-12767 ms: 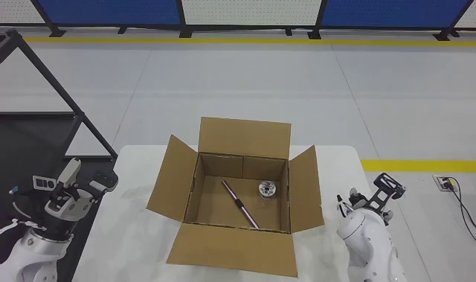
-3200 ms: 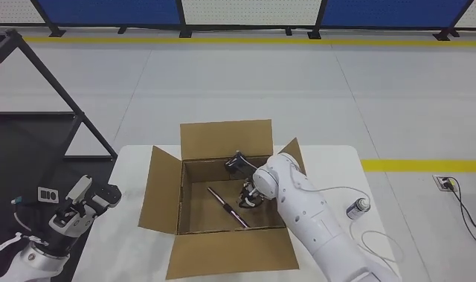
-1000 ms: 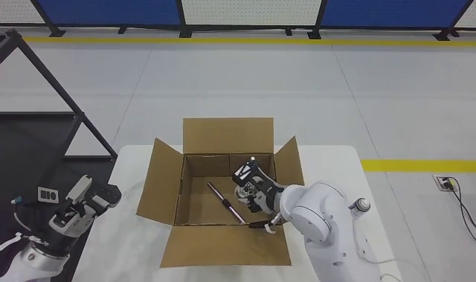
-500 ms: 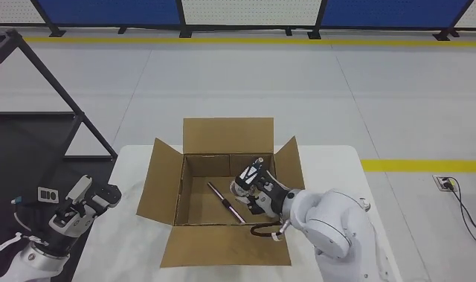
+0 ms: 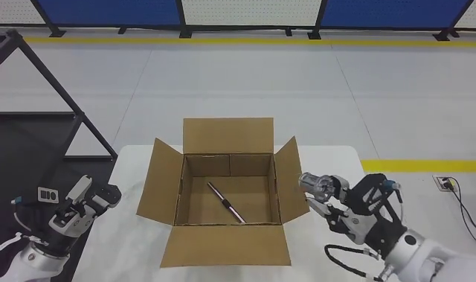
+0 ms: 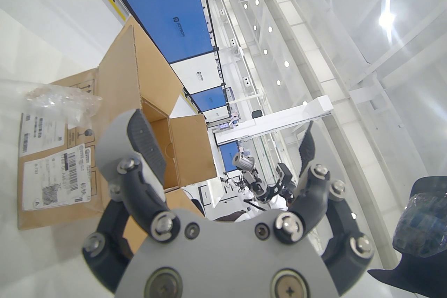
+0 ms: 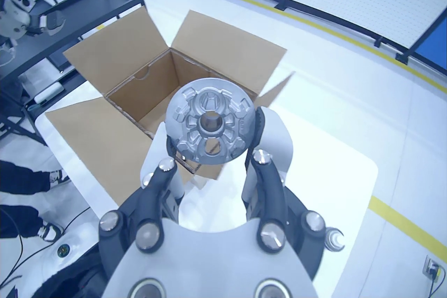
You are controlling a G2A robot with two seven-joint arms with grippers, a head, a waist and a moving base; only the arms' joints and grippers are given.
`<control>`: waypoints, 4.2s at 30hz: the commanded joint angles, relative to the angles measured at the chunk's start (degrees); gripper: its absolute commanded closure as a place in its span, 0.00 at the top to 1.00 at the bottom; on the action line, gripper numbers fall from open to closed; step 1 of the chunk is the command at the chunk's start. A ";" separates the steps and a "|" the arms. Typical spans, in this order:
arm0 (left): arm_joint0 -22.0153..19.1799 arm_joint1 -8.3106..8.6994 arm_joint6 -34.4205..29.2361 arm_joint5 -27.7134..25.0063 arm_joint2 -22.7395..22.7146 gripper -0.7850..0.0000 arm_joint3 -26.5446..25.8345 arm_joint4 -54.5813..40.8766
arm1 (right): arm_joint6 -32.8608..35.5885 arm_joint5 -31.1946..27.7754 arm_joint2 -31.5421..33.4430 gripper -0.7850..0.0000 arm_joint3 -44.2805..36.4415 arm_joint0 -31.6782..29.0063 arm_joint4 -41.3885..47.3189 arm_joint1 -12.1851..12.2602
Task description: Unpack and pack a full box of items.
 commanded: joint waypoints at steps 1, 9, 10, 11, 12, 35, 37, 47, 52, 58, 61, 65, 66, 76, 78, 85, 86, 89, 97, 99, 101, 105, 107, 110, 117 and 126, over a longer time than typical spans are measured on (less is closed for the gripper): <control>0.00 0.00 0.00 0.00 0.00 1.00 0.00 0.00 | 1.05 1.27 4.68 0.00 -0.01 -2.85 2.02 0.44; 0.00 0.00 0.00 0.00 0.00 1.00 0.00 0.00 | 4.99 4.47 8.52 0.00 7.53 -6.53 4.79 1.87; 0.00 0.00 0.00 0.00 0.00 1.00 0.00 0.00 | 5.30 5.01 7.99 0.00 9.38 -5.93 4.41 2.06; 0.00 0.00 0.00 0.00 0.00 1.00 0.00 0.00 | 5.86 5.94 7.49 0.00 11.40 -5.20 2.97 2.26; 0.00 0.00 0.00 0.00 0.00 1.00 0.00 0.00 | 6.18 6.67 6.51 0.00 13.72 -4.31 1.95 2.42; 0.00 0.00 0.00 0.00 0.00 1.00 0.00 0.00 | 8.42 14.65 -2.27 0.00 33.91 4.88 -13.61 5.65; 0.00 0.00 0.00 0.00 0.00 1.00 0.00 0.00 | 8.30 15.27 -3.35 0.00 34.21 5.29 -14.69 5.80; 0.00 0.00 0.00 0.00 0.00 1.00 0.00 0.00 | 7.46 16.33 -5.79 0.00 37.37 7.69 -16.31 6.66; 0.00 0.00 0.00 0.00 0.00 1.00 0.00 0.00 | 7.45 16.86 -6.47 0.00 38.87 8.46 -17.09 7.12; 0.00 0.00 0.00 0.00 0.00 1.00 0.00 0.00 | 6.86 16.34 -7.15 0.00 40.72 9.20 -16.72 7.64; 0.00 0.00 0.00 0.00 0.00 1.00 0.00 0.00 | 6.60 16.37 -7.47 0.05 41.10 9.31 -16.60 7.88; 0.00 0.00 0.00 0.00 0.00 1.00 0.00 0.00 | 6.60 16.91 -7.78 0.31 41.45 9.37 -16.55 8.19; 0.00 0.00 0.00 0.00 0.00 1.00 0.00 0.00 | 6.56 16.97 -7.80 0.33 41.49 9.35 -16.46 8.28; 0.00 0.00 0.00 0.00 0.00 1.00 0.00 0.00 | 6.44 16.95 -8.16 0.54 41.04 8.93 -14.84 9.07; 0.00 0.00 0.00 0.00 0.00 1.00 0.00 0.00 | 6.35 16.67 -8.06 0.60 40.65 8.75 -14.07 9.24; 0.00 0.00 0.00 0.00 0.00 1.00 0.00 0.00 | 6.32 16.25 -7.72 0.77 39.34 7.91 -12.47 9.87; 0.00 0.00 0.00 0.00 0.00 1.00 0.00 0.00 | 6.30 16.33 -7.79 0.78 39.31 7.88 -12.40 9.95; 0.00 0.00 0.00 0.00 0.00 1.00 0.00 0.00 | 6.01 16.80 -7.73 0.85 38.72 7.71 -12.31 10.20; 0.00 0.00 0.00 0.00 0.00 1.00 0.00 0.00 | 2.62 16.20 -3.20 1.00 22.01 1.92 -8.69 11.08; 0.00 0.00 0.00 0.00 0.00 1.00 0.00 0.00 | 1.54 16.81 -2.38 1.00 16.55 0.80 -8.88 11.25; 0.00 0.00 0.00 0.00 0.00 1.00 0.00 0.00 | 0.34 17.03 -2.32 1.00 11.65 0.39 -8.33 11.36; 0.00 0.00 0.00 0.00 0.00 1.00 0.00 0.00 | -0.39 16.92 -4.35 1.00 5.10 2.31 -8.35 11.64; 0.00 0.00 0.00 0.00 0.00 1.00 0.00 0.00 | 0.09 17.43 -6.87 1.00 3.99 4.85 -8.82 11.73; 0.00 0.00 0.00 0.00 0.00 1.00 0.00 0.00 | 1.84 18.23 -12.99 1.00 4.93 10.38 -10.41 11.73; 0.00 0.00 0.00 0.00 0.00 1.00 0.00 0.00 | 1.92 18.98 -14.39 1.00 5.32 11.54 -10.80 11.67; 0.00 0.00 0.00 0.00 0.00 1.00 0.00 0.00 | 1.39 18.31 -14.83 1.00 5.15 11.47 -10.32 11.67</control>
